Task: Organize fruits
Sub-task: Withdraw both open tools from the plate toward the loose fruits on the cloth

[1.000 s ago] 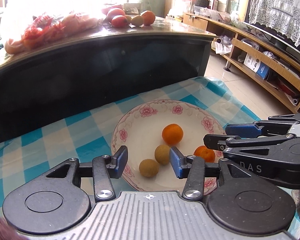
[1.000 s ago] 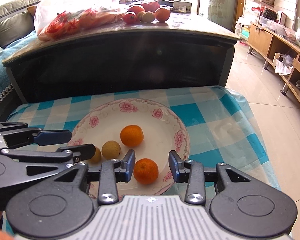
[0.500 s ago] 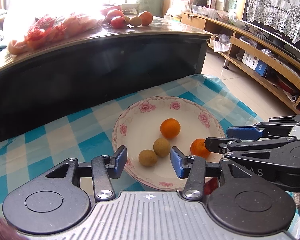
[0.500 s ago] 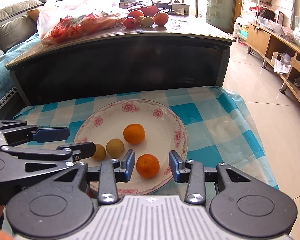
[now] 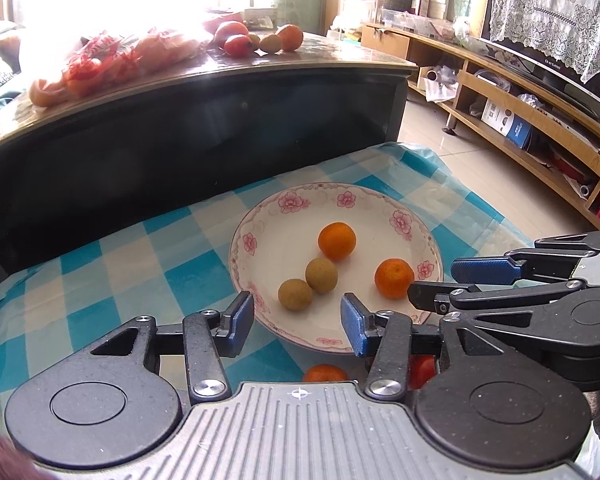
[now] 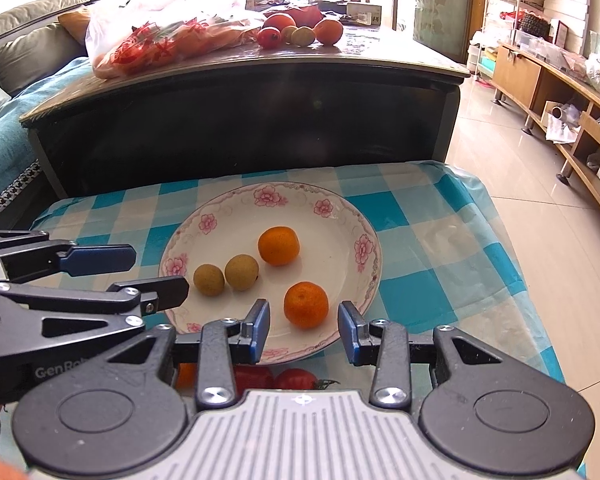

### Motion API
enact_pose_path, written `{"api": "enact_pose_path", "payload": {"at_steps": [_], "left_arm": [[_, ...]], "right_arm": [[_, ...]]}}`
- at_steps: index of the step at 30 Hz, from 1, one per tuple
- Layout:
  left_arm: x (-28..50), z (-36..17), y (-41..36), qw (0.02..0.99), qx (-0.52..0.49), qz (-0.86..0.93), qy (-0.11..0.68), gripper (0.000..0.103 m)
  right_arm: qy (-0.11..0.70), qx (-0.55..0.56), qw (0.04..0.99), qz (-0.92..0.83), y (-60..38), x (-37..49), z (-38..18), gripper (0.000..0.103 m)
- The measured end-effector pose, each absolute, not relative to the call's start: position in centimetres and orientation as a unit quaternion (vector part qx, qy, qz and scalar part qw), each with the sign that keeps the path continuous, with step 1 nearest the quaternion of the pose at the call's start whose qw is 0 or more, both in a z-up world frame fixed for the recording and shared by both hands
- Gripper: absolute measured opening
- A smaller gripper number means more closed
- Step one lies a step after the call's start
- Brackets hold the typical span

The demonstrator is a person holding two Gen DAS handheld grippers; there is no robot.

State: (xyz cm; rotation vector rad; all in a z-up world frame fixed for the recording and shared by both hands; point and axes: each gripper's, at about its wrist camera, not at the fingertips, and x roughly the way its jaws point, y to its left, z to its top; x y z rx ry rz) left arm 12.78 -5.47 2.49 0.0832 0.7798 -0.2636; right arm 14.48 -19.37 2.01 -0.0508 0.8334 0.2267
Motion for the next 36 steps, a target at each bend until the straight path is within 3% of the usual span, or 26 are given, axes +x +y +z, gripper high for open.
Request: {"api": "enact_pose_path", "payload": {"at_steps": [36], "left_arm": [[8.1, 1.5, -2.8, 0.903, 0.038, -0.107, 0.413, 0.056]], "right_arm": [[0.436, -0.036, 0.888, 0.142, -16.8, 10.0, 0.8, 0.041]]}}
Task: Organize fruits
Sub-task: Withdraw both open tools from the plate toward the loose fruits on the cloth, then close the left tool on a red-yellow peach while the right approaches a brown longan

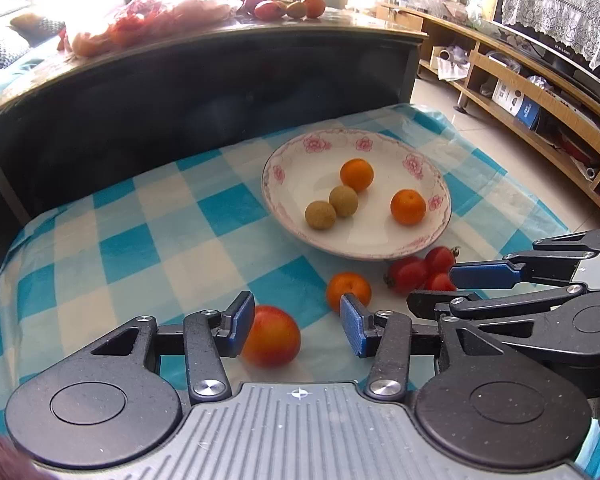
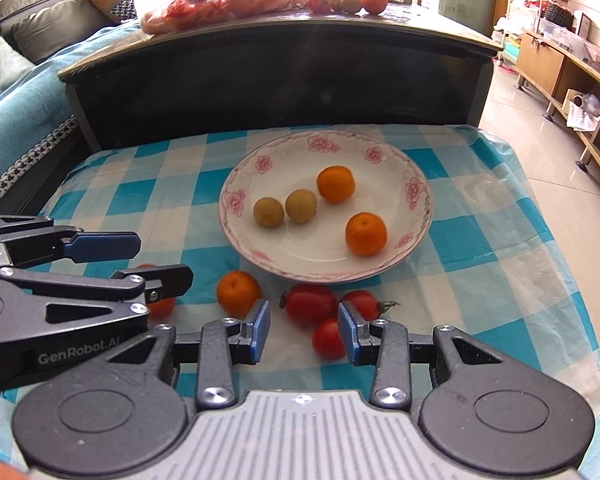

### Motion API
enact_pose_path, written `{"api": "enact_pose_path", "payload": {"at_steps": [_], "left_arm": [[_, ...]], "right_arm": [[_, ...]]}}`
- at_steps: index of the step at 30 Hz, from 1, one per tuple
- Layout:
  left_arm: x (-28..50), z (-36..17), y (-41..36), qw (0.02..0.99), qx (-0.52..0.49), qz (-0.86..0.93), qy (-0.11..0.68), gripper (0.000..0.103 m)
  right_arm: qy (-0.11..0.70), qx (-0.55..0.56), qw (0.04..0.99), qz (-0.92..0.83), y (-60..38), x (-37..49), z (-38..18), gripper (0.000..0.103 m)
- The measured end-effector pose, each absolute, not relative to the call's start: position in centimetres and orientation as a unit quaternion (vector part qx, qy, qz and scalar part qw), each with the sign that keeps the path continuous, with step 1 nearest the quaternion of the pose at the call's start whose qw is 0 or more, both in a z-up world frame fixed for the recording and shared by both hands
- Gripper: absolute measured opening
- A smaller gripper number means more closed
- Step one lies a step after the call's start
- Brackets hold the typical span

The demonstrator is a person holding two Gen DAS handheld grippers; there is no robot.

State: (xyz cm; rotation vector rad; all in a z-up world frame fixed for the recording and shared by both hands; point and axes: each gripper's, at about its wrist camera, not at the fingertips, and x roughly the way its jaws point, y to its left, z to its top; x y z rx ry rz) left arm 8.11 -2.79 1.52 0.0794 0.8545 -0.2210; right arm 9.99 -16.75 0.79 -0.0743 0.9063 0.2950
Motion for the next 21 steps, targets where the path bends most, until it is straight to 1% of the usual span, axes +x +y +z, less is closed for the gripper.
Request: {"api": "enact_pose_path", "payload": {"at_steps": [21], "left_arm": [[6.9, -0.2, -0.3, 0.889, 0.040, -0.108, 0.443, 0.058]], "right_arm": [[0.461, -0.055, 0.864, 0.194, -13.8, 9.4, -1.6, 0.041]]}}
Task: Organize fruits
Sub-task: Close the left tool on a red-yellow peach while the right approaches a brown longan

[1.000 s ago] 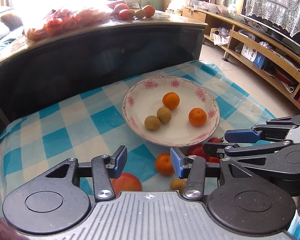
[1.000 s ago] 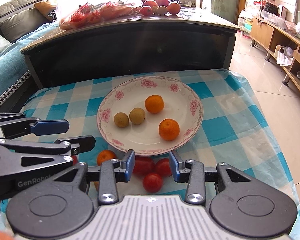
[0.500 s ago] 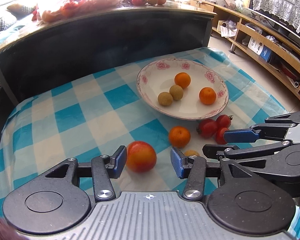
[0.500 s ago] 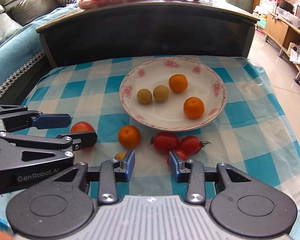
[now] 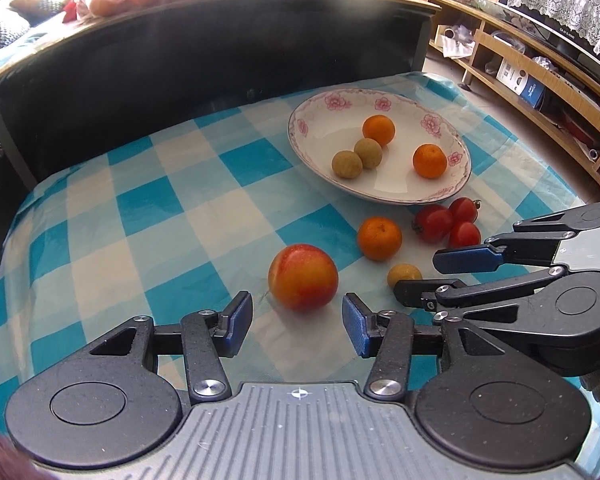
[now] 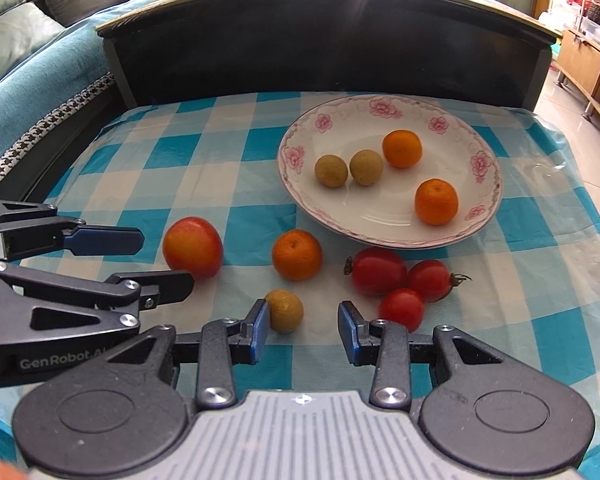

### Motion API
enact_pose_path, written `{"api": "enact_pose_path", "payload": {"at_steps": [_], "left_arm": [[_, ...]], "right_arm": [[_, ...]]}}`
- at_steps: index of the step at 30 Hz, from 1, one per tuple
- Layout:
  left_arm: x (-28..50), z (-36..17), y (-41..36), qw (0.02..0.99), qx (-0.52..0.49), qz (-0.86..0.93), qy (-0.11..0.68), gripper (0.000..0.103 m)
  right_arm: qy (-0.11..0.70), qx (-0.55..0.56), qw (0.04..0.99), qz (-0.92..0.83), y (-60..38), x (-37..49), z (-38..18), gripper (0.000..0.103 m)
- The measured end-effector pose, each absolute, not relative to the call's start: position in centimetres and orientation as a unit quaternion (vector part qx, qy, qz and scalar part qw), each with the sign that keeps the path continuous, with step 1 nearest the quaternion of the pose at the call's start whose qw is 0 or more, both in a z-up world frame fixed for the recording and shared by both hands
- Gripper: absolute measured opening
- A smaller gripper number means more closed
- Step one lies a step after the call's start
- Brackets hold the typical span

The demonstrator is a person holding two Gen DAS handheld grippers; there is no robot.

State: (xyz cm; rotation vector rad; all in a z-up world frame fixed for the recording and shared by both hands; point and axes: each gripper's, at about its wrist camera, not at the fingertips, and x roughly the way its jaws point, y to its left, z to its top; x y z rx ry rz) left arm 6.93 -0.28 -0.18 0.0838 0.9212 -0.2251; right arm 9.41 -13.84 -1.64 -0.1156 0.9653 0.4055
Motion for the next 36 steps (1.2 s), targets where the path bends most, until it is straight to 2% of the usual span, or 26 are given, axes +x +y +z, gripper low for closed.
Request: {"api": "enact_pose_path", "payload": {"at_steps": [15, 18, 20, 36], "left_arm": [[7.3, -0.7, -0.2, 0.884, 0.039, -0.113, 0.452, 0.060], [7.5, -0.8, -0.4, 0.883, 0.038, -0.117, 0.453, 0.060], [7.7, -0.9, -0.5, 0.882, 0.037, -0.122, 0.454, 0.060], [9.7, -2.5, -1.8, 0.883, 0.051, -0.130, 0.448, 0.058]], "right_arm": [[0.458, -0.068, 0.862, 0.207, -13.2, 9.9, -2.8, 0.040], [0.457, -0.079, 0.862, 0.207, -13.1, 9.9, -2.8, 0.035], [0.459, -0.077, 0.860, 0.210, -13.1, 9.8, -2.7, 0.027], [0.472, -0.036, 0.856, 0.208, -15.5, 9.9, -2.6, 0.027]]}}
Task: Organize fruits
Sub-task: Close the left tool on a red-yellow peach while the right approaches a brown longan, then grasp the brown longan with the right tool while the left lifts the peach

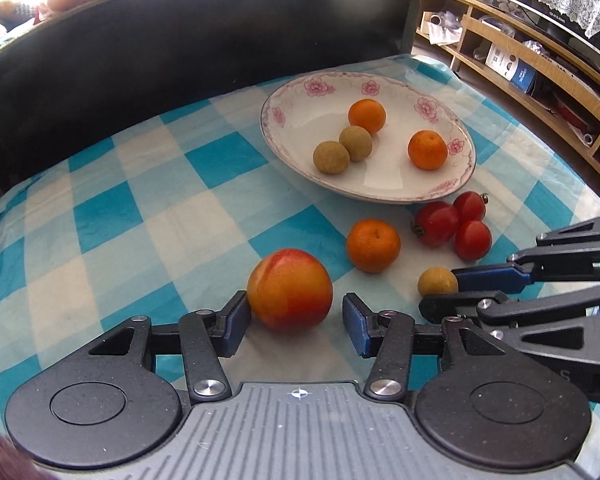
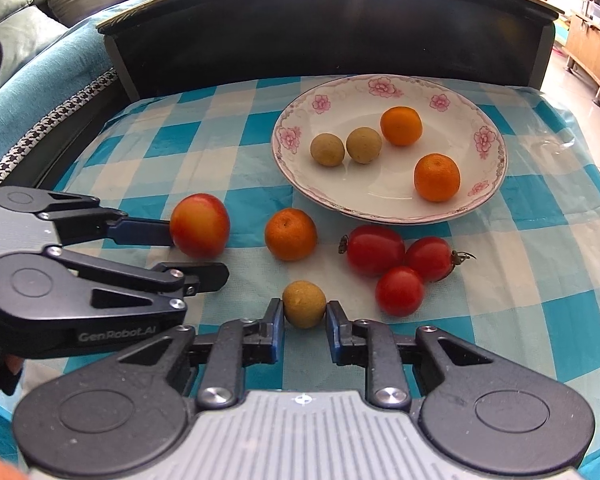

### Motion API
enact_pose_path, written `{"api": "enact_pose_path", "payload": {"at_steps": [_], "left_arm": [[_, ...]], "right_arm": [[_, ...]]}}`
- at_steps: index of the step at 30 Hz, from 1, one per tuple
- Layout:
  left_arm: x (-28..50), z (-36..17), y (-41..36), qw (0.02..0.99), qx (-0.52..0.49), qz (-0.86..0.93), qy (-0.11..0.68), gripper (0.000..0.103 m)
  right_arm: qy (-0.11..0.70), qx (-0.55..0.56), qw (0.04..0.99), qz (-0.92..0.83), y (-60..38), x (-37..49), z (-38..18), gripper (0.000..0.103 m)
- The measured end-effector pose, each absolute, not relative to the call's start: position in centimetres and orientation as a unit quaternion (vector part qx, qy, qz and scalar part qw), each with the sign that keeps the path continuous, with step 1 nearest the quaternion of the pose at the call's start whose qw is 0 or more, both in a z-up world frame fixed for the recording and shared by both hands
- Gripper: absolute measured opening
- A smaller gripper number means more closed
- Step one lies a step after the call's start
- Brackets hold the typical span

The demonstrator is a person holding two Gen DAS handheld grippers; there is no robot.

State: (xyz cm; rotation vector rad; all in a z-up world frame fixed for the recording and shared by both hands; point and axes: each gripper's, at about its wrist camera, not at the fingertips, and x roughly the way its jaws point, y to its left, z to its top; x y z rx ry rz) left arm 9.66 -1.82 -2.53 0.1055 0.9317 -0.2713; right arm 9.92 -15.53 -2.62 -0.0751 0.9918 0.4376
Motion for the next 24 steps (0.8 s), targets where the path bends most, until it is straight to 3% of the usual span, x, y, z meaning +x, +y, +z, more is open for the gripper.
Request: {"api": "enact_pose_path", "payload": {"at_steps": [5, 24], "left_arm": [[9.7, -2.6, -2.3, 0.886, 0.059, -0.126, 0.443, 0.052], [8.7, -1.2, -3.6, 0.878, 0.067, -0.146, 0.451, 0.051]], "right_arm": [[0.473, -0.028, 0.856, 0.207, -16.1, 9.9, -2.7, 0.027], [0.481, -0.015, 0.855, 0.191, -16.5, 9.4, -2.5, 0.027]]}}
